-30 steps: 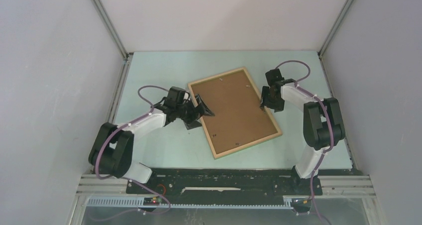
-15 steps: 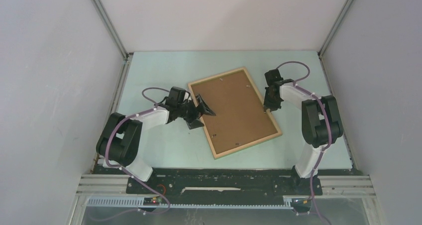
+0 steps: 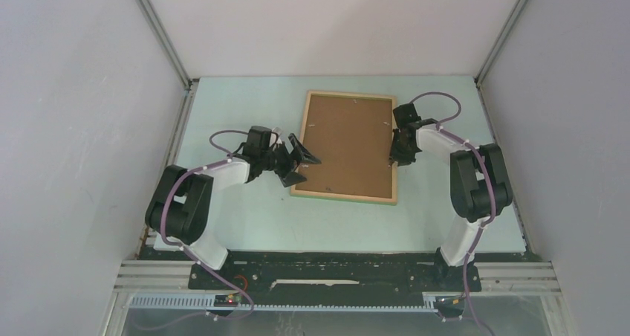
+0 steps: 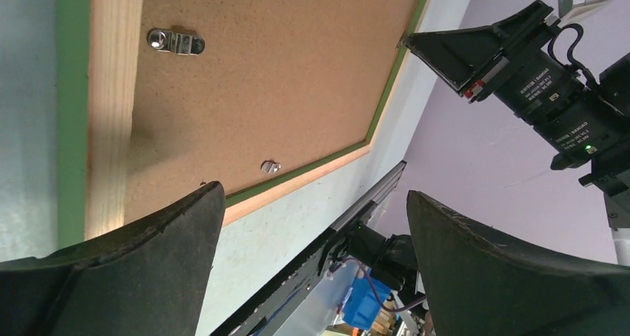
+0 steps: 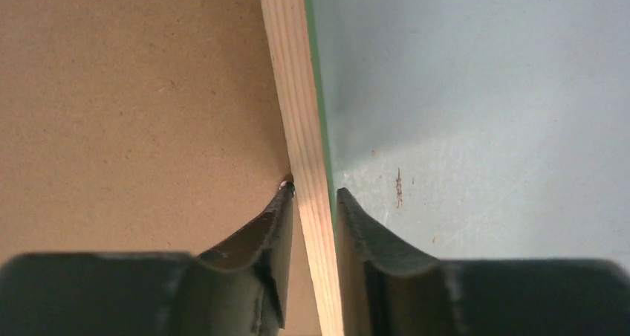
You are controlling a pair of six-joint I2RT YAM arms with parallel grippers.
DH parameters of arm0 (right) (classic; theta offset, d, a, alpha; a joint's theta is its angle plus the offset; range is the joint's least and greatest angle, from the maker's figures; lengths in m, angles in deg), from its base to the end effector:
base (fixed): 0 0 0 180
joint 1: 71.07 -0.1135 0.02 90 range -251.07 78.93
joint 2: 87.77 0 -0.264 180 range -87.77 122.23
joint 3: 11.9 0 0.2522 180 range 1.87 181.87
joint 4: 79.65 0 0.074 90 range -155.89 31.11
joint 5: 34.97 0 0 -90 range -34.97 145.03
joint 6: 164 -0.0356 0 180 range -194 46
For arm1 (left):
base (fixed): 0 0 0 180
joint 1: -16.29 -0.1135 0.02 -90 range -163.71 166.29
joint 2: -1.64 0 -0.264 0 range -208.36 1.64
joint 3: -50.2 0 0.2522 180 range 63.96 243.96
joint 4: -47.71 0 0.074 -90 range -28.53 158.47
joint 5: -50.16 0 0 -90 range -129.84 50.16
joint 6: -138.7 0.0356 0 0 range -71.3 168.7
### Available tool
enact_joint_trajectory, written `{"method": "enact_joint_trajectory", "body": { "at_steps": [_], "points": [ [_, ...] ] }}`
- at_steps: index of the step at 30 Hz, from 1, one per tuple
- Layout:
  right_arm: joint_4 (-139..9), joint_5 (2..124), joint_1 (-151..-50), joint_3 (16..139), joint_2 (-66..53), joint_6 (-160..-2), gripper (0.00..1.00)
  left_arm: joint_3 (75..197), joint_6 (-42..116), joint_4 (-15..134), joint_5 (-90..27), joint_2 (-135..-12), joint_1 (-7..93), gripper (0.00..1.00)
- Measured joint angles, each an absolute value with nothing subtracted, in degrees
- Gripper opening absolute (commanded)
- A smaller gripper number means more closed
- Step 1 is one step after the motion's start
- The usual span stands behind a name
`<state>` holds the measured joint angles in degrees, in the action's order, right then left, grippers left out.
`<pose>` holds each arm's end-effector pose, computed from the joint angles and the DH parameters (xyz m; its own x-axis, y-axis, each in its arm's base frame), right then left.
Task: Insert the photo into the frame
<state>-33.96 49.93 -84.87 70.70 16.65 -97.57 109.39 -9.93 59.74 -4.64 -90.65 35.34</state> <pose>0.3521 0.0832 0.1743 -0.9042 0.1880 -0.3835 0.1713 0.9822 0.0777 0.2906 -0.1221 0.1665 -0.9047 -0.4257 -0.0185 -0.2330 0.5305 -0.8150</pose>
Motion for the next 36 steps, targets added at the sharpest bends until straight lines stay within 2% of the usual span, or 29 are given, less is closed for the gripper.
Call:
{"method": "enact_joint_trajectory", "body": {
  "at_steps": [2,7,11,15,24,30,33,36],
  "points": [
    [-33.64,50.22,-84.87,70.44,16.08,-97.99,0.52,109.26,-10.52,58.69,-3.96,-91.05,35.03,1.00],
    [-33.29,50.32,-84.85,70.42,12.81,-98.16,0.61,108.65,-11.29,57.70,-3.11,-91.27,33.72,1.00],
    [-33.33,50.32,-84.74,70.44,11.63,-98.60,0.65,108.65,-11.03,57.44,-3.05,-90.92,32.61,1.00],
    [-32.67,50.06,-84.69,70.44,12.11,-100.42,0.65,108.67,-9.43,58.95,-3.66,-88.88,31.43,1.00],
    [-32.50,49.95,-84.69,70.44,16.67,-103.56,0.56,108.67,-8.88,58.86,-4.51,-88.51,25.66,1.00],
    [-32.98,50.43,-84.72,70.44,17.48,-104.37,0.46,108.10,-9.76,58.14,-4.75,-90.74,25.00,1.00],
    [-33.22,50.43,-84.74,70.44,17.51,-104.39,0.37,107.88,-9.87,58.05,-4.82,-91.49,24.72,1.00],
    [-33.29,50.52,-84.69,70.49,17.51,-104.35,0.21,107.64,-10.81,56.89,-4.75,-93.63,24.41,1.00]
  ]
}}
